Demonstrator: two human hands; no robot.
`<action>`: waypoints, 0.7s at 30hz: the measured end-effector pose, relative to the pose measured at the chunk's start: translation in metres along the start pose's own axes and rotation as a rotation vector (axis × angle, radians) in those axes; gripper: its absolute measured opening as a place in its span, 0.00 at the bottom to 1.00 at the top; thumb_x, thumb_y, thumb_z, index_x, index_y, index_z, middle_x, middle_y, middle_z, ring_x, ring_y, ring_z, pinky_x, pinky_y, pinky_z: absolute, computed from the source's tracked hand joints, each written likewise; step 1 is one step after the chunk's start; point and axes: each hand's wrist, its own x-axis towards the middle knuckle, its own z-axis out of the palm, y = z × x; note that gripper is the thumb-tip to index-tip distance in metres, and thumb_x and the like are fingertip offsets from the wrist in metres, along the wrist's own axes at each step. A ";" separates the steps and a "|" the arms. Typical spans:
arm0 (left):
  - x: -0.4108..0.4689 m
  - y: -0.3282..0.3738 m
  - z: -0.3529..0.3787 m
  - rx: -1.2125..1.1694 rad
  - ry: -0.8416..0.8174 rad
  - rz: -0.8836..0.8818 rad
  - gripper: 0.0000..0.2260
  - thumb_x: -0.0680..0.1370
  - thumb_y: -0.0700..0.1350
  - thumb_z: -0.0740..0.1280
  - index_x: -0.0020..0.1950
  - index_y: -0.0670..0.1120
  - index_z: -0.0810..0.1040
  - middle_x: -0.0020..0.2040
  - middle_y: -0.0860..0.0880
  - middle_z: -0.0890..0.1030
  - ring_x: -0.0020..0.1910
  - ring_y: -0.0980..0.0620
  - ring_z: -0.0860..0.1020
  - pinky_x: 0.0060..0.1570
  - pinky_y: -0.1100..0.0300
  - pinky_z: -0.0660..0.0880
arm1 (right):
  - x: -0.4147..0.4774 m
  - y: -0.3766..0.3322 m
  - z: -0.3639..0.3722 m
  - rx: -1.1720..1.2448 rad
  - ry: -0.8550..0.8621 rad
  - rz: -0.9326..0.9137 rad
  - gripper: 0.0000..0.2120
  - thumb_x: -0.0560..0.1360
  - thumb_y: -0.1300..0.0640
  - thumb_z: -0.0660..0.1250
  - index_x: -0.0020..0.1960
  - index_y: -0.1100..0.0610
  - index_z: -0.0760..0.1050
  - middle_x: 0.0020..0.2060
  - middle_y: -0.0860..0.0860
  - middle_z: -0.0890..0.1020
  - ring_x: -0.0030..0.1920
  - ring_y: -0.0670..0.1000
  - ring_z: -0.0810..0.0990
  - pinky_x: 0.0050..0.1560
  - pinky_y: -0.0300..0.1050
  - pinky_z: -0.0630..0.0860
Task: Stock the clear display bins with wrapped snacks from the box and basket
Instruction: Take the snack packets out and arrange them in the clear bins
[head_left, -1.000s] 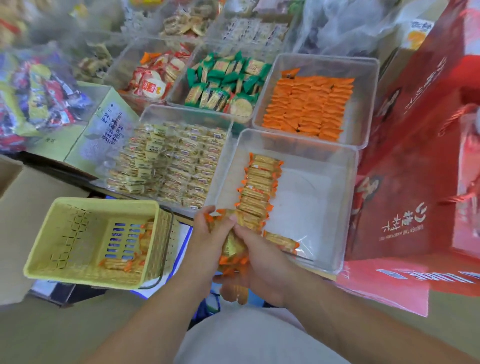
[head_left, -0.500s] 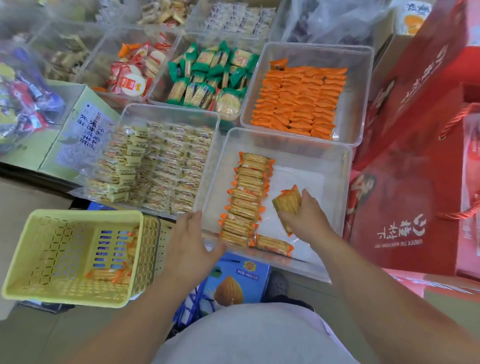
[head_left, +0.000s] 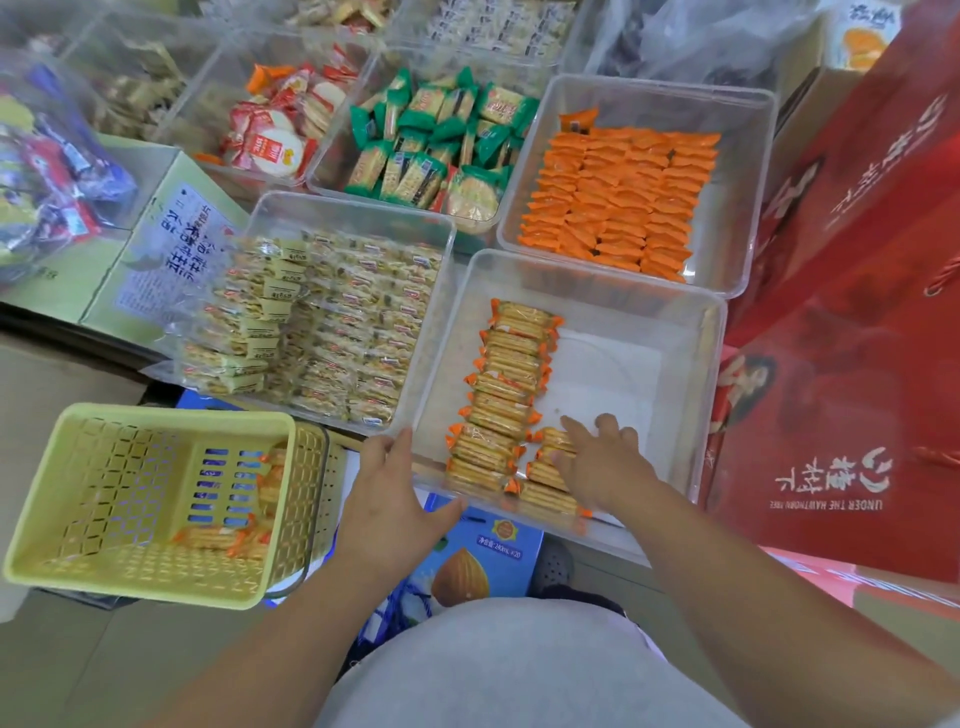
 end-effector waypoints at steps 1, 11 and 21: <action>0.000 -0.001 0.001 -0.009 -0.005 -0.013 0.47 0.73 0.62 0.76 0.84 0.48 0.56 0.74 0.50 0.62 0.61 0.56 0.68 0.54 0.65 0.66 | 0.000 0.000 0.001 0.000 -0.015 0.003 0.26 0.84 0.43 0.51 0.81 0.43 0.51 0.76 0.55 0.54 0.73 0.62 0.59 0.63 0.58 0.69; -0.001 -0.005 0.007 -0.229 -0.049 -0.116 0.48 0.72 0.58 0.78 0.84 0.53 0.54 0.76 0.45 0.69 0.69 0.46 0.74 0.59 0.60 0.72 | -0.009 -0.015 0.000 0.262 -0.044 0.005 0.32 0.82 0.61 0.60 0.80 0.49 0.49 0.71 0.60 0.60 0.44 0.57 0.78 0.42 0.49 0.78; 0.000 -0.005 0.011 -0.350 -0.062 -0.150 0.48 0.72 0.54 0.80 0.84 0.53 0.54 0.78 0.48 0.68 0.65 0.45 0.78 0.63 0.50 0.77 | -0.004 -0.011 0.017 0.543 -0.034 -0.092 0.33 0.80 0.53 0.64 0.80 0.40 0.54 0.73 0.56 0.58 0.43 0.42 0.72 0.38 0.33 0.68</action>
